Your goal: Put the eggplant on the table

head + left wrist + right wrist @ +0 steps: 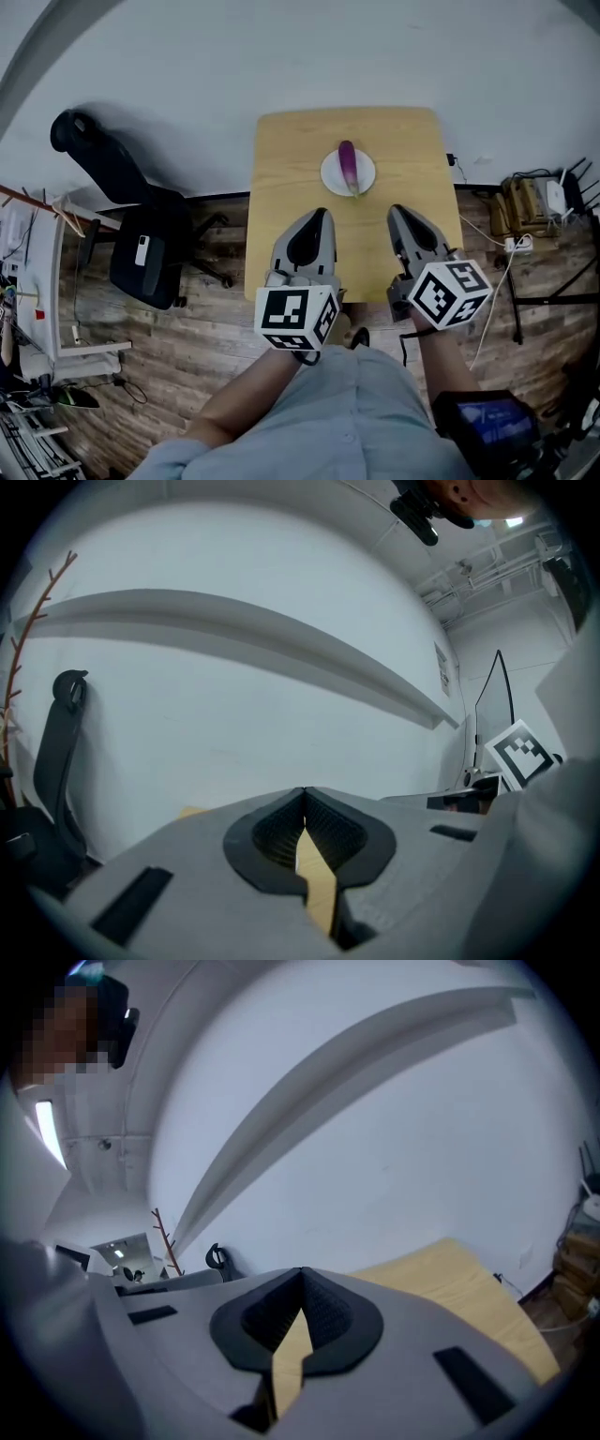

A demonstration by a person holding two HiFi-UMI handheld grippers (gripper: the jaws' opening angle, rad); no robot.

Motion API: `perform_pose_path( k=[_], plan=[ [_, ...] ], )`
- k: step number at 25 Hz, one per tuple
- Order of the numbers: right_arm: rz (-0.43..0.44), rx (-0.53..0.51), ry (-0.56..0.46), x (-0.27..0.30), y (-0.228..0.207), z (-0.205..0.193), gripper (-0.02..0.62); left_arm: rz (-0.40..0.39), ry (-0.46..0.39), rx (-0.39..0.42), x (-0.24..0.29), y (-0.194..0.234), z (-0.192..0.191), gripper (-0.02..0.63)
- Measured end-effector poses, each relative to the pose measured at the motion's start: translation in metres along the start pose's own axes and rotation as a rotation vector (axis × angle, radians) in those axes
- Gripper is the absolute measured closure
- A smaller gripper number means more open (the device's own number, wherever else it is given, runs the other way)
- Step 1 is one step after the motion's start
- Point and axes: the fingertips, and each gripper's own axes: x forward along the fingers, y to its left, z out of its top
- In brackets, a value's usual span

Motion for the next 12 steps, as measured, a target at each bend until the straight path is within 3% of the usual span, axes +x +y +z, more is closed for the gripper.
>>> perform_pose_path(
  k=[7, 12],
  plan=[
    [-0.012, -0.157, -0.062, -0.026, 0.022, 0.018, 0.594, -0.003, -0.038, 0.020, -0.021, -0.019, 0.012, 0.600],
    [0.000, -0.187, -0.075, -0.033, 0.026, 0.024, 0.595, -0.006, -0.056, 0.028, -0.020, -0.028, 0.020, 0.600]
  ],
)
